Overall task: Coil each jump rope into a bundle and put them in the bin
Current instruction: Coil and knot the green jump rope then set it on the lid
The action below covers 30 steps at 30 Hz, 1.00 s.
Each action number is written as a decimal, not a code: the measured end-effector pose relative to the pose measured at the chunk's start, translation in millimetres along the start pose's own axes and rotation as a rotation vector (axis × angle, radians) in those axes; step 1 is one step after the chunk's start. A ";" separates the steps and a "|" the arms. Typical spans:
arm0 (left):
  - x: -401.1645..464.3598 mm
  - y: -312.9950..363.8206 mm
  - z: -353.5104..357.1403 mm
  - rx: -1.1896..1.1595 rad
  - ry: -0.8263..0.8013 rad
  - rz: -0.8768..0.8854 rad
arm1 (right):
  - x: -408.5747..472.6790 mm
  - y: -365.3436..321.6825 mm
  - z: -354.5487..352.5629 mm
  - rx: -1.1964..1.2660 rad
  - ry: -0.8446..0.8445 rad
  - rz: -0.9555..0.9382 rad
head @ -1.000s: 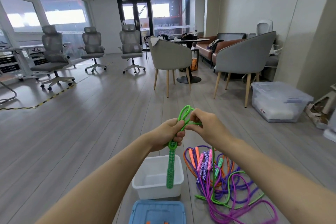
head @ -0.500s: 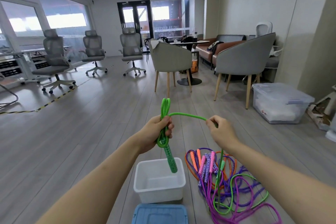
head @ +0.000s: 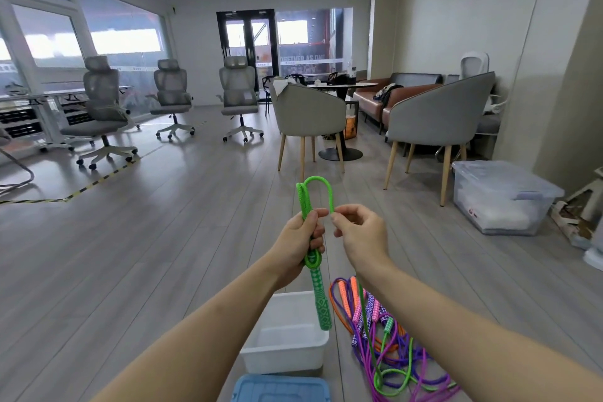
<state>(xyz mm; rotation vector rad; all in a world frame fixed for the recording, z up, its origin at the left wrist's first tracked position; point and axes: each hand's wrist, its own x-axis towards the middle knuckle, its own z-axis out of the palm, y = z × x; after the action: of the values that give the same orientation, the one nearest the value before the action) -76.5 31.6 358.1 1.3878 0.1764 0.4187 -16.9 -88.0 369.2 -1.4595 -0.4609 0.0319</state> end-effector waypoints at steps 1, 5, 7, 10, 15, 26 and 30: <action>0.5 -1.5 0.8 0.010 -0.004 0.008 | -0.6 -0.8 0.3 0.001 -0.013 0.003; 3.7 -4.9 5.7 0.050 -0.012 0.004 | -5.3 0.9 1.9 -0.040 -0.122 0.026; 3.5 -6.4 8.0 0.088 0.004 0.000 | -5.1 1.2 0.9 -0.058 -0.155 0.028; 8.1 -5.9 10.1 0.123 0.130 -0.029 | -5.8 -1.4 1.7 -0.094 -0.204 0.034; 30.5 16.8 -27.6 -0.379 0.491 -0.129 | -10.6 7.4 2.3 -0.201 -0.394 0.105; 22.4 34.4 -74.8 -0.603 0.276 -0.115 | 4.9 26.7 -31.0 -0.601 -0.658 -0.183; 9.6 30.8 -60.2 -0.183 0.109 -0.161 | 14.9 28.8 -35.0 -0.594 -0.526 -0.285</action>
<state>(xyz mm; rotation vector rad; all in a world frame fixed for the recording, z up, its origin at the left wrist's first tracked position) -95.2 94.2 378.3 1.1620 0.3288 0.3674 15.2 -113.0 344.4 -1.9532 -1.1802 0.0548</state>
